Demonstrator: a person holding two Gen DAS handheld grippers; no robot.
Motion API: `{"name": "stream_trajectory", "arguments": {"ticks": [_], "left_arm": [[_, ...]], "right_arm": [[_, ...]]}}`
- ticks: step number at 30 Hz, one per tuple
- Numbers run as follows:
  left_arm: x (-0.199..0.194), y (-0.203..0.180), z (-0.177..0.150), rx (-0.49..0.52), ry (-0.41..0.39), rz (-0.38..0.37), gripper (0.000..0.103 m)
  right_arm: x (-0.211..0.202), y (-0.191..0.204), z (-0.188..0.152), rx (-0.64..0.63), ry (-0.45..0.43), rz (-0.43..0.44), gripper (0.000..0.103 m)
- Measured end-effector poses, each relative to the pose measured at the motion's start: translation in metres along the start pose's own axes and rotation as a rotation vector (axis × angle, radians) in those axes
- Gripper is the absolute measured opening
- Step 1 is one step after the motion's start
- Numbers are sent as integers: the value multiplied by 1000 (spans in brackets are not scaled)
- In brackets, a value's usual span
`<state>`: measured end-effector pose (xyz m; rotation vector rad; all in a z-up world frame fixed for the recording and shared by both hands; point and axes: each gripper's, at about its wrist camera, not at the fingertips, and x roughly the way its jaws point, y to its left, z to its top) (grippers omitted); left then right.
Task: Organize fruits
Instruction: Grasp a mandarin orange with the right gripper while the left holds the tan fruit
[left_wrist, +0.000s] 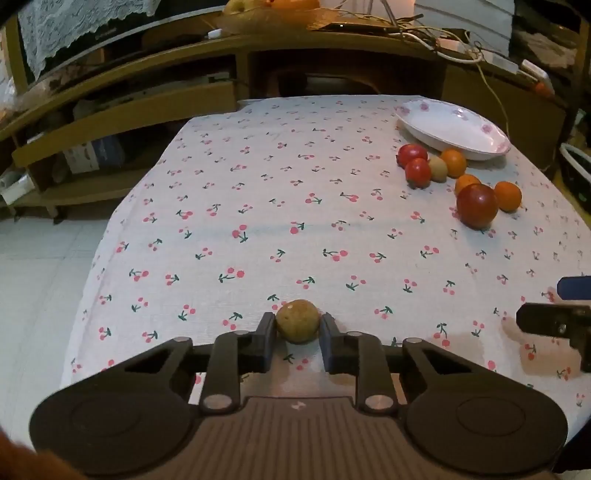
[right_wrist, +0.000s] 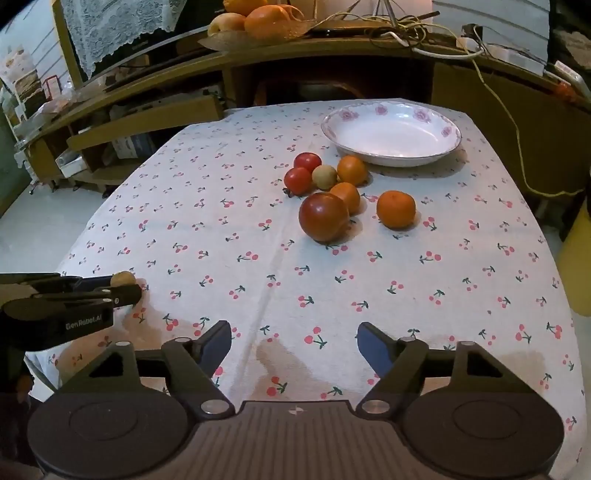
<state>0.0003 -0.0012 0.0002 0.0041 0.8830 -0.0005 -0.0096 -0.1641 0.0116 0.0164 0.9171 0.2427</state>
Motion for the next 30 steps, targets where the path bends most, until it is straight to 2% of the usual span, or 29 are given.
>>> {"name": "stream_trajectory", "arguments": {"ticks": [6, 13, 16, 19, 22, 30], "left_arm": [[-1, -12, 8, 32, 15, -45, 30], [-10, -39, 36, 71, 17, -182, 30], [-9, -50, 53, 116, -1, -214, 30], [2, -58, 73, 155, 2, -225, 30], [17, -60, 86, 152, 16, -252, 30], [40, -61, 91, 145, 27, -266, 30]], "right_arm": [[-10, -5, 10, 1, -45, -9, 69], [-18, -25, 51, 25, -103, -70, 70], [-12, -33, 65, -18, -121, -105, 70], [4, -46, 74, -61, -94, -130, 69], [22, -59, 81, -80, -59, -140, 68], [56, -70, 88, -100, 30, -101, 58]]}}
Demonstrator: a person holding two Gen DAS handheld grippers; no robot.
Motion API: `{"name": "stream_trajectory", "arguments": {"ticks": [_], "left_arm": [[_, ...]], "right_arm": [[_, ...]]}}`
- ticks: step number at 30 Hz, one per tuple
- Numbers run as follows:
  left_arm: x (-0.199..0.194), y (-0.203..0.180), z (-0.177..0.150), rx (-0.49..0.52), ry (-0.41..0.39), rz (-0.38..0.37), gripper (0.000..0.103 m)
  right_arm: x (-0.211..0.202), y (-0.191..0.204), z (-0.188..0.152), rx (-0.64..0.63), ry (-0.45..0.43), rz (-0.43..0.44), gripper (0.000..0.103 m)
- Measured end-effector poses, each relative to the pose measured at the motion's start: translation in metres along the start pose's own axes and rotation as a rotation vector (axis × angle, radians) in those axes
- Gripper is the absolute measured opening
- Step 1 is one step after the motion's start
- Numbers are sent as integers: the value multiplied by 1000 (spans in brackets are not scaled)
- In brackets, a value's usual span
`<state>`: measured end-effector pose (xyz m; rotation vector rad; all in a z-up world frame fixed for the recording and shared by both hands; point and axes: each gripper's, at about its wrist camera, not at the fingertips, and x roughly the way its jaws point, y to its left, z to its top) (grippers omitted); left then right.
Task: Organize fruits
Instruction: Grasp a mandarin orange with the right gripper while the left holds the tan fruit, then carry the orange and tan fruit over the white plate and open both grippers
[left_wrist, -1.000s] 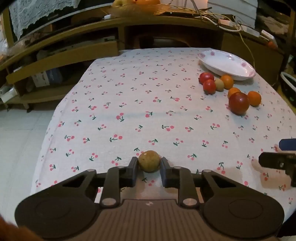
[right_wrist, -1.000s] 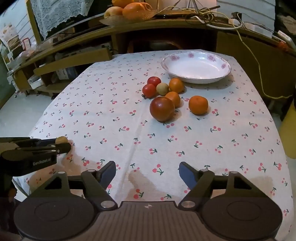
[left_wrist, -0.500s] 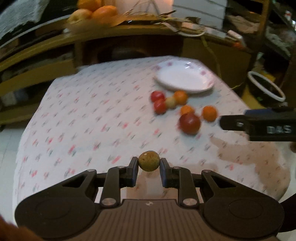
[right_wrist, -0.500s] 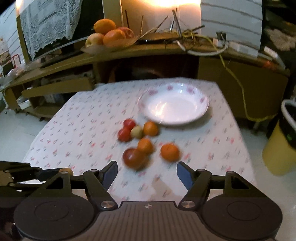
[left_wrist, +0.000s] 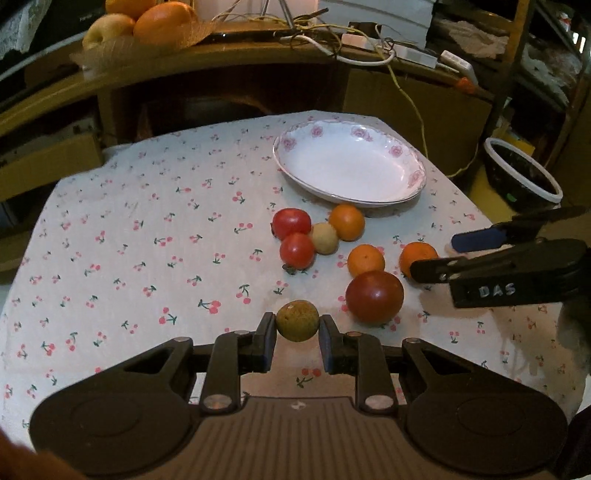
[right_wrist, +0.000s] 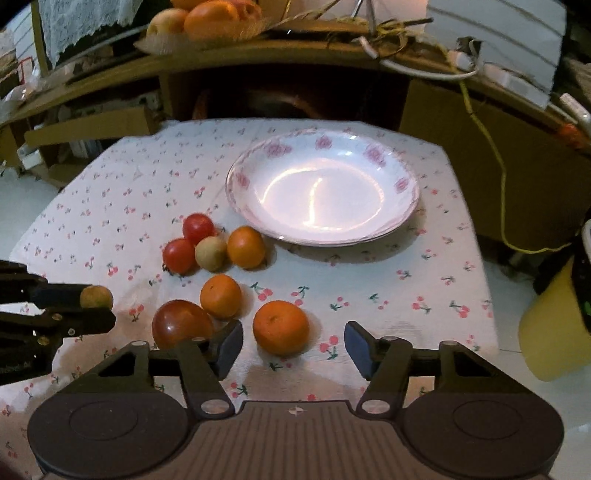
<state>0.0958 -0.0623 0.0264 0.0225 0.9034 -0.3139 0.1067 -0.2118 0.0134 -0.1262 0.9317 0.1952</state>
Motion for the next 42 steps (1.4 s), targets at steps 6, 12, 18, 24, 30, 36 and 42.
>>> {"name": "stream_trajectory", "arguments": {"ticks": [6, 12, 18, 24, 30, 36, 42], "left_arm": [[5, -3, 6, 21, -15, -18, 30], [18, -5, 4, 29, 17, -7, 30], [30, -9, 1, 49, 48, 3, 30], [32, -11, 0, 72, 41, 16, 31], [32, -10, 1, 90, 43, 14, 31], [31, -10, 6, 93, 32, 20, 30], [24, -12, 21, 63, -16, 5, 30]], "right_arm": [[13, 2, 7, -3, 41, 22, 36], [15, 4, 5, -14, 46, 28, 37], [16, 4, 7, -17, 50, 33, 40], [17, 3, 7, -26, 51, 30, 41], [15, 2, 8, -9, 71, 35, 35], [4, 1, 12, 8, 45, 54, 35], [-4, -4, 23, 43, 4, 70, 35]]}}
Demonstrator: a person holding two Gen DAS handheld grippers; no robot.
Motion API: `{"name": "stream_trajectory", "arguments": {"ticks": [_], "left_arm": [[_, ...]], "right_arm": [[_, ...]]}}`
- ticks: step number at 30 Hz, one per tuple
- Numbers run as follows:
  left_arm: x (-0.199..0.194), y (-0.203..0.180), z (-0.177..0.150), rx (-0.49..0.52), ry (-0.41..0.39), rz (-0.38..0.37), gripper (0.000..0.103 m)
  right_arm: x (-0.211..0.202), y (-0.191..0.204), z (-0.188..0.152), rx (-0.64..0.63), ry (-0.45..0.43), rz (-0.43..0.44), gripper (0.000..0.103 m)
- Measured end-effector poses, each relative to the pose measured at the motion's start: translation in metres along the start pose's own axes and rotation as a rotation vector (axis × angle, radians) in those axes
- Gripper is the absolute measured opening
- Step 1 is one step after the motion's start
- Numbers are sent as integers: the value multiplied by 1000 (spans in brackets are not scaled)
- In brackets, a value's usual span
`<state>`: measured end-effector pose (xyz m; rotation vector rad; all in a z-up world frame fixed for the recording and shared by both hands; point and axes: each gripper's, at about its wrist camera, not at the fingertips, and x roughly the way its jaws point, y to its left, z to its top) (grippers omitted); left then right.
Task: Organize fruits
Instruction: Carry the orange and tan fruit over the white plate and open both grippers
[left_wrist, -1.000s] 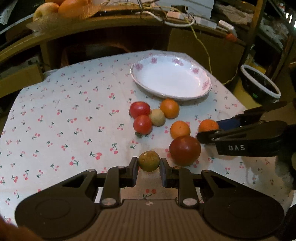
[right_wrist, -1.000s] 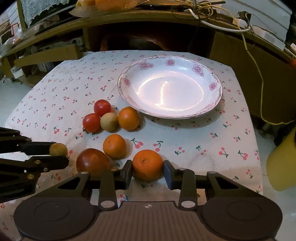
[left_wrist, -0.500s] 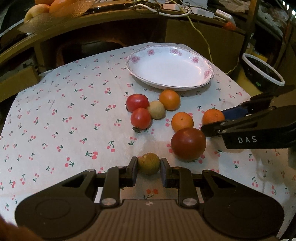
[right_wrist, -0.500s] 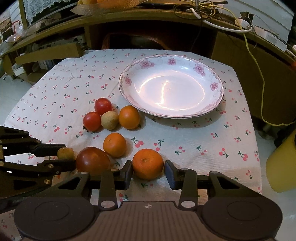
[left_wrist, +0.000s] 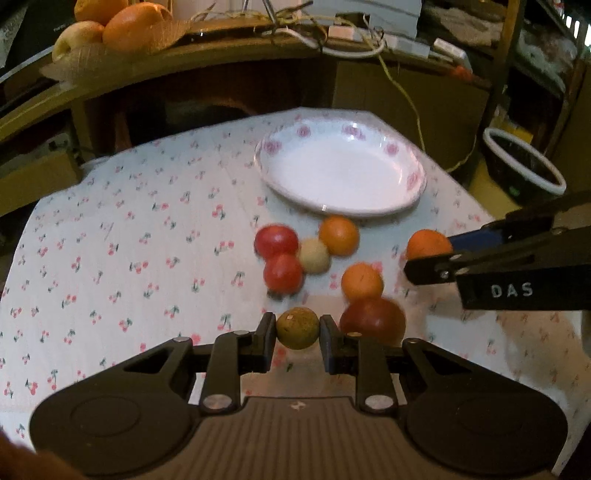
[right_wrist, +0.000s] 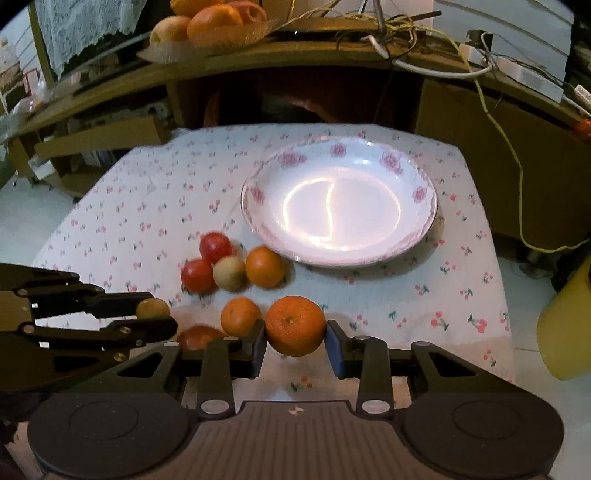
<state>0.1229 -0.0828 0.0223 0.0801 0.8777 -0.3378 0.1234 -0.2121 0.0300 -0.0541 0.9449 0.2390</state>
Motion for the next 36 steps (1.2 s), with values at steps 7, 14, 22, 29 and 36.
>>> {"name": "stream_trajectory", "arguments": {"ticks": [7, 14, 22, 29, 36], "left_arm": [[1, -4, 32, -16, -65, -13, 30], [23, -7, 60, -15, -85, -31, 30], [40, -12, 76, 6, -99, -25, 30], [50, -14, 80, 17, -98, -10, 30], [53, -14, 81, 15, -88, -3, 31]], "right_arm": [[0, -5, 20, 15, -64, -14, 35], [9, -16, 36, 36, -98, -46, 35], [22, -28, 46, 50, -100, -76, 35], [31, -34, 49, 62, -90, -92, 36], [35, -35, 48, 63, -88, -97, 37]]}}
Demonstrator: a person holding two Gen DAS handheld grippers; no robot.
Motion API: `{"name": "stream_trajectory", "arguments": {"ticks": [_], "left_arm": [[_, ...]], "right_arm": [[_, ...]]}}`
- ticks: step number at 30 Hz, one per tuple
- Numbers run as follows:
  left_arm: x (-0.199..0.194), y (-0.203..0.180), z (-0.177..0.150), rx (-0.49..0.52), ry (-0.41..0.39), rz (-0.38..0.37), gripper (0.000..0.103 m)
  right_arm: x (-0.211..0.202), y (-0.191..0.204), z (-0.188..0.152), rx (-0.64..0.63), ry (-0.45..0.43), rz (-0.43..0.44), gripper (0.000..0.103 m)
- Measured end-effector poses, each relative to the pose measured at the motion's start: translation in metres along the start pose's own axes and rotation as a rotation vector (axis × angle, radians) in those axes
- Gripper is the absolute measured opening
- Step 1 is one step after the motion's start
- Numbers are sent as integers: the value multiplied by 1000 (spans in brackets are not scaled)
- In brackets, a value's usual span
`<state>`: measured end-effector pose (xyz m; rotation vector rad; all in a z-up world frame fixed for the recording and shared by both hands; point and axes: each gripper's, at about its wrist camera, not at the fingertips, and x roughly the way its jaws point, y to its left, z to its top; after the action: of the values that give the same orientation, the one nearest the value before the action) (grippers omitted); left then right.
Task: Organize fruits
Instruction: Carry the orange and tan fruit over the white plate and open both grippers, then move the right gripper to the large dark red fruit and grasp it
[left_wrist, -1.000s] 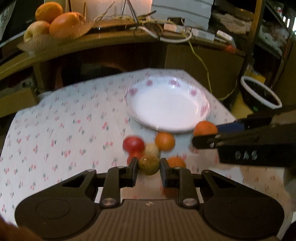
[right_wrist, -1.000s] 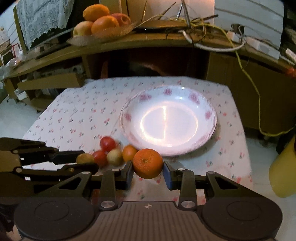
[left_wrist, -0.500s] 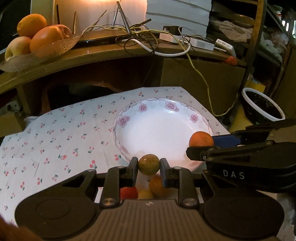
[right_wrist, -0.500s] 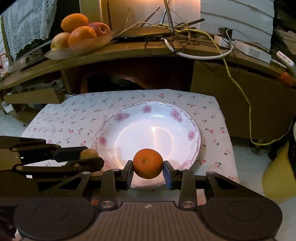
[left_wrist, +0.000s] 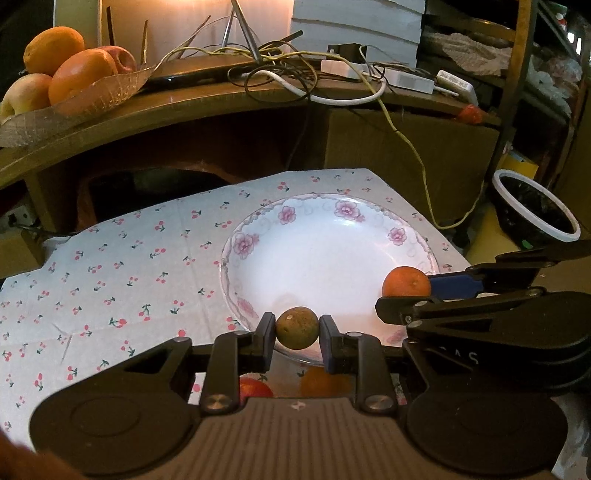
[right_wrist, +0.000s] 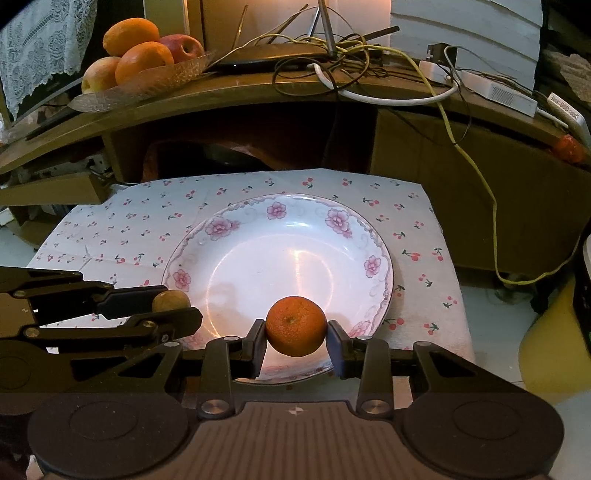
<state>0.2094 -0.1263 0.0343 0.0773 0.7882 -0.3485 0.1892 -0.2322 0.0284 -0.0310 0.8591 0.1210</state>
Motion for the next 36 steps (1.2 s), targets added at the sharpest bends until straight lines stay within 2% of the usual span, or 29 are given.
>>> {"name": "stream_trajectory", "arguments": {"ticks": [15, 36], "left_arm": [[-4, 2, 1, 2, 0, 16, 35], [-27, 1, -13, 25, 8, 25, 35]], "right_arm": [[-4, -2, -1, -1, -29, -10, 46], [-28, 15, -12, -22, -33, 21, 47]]}}
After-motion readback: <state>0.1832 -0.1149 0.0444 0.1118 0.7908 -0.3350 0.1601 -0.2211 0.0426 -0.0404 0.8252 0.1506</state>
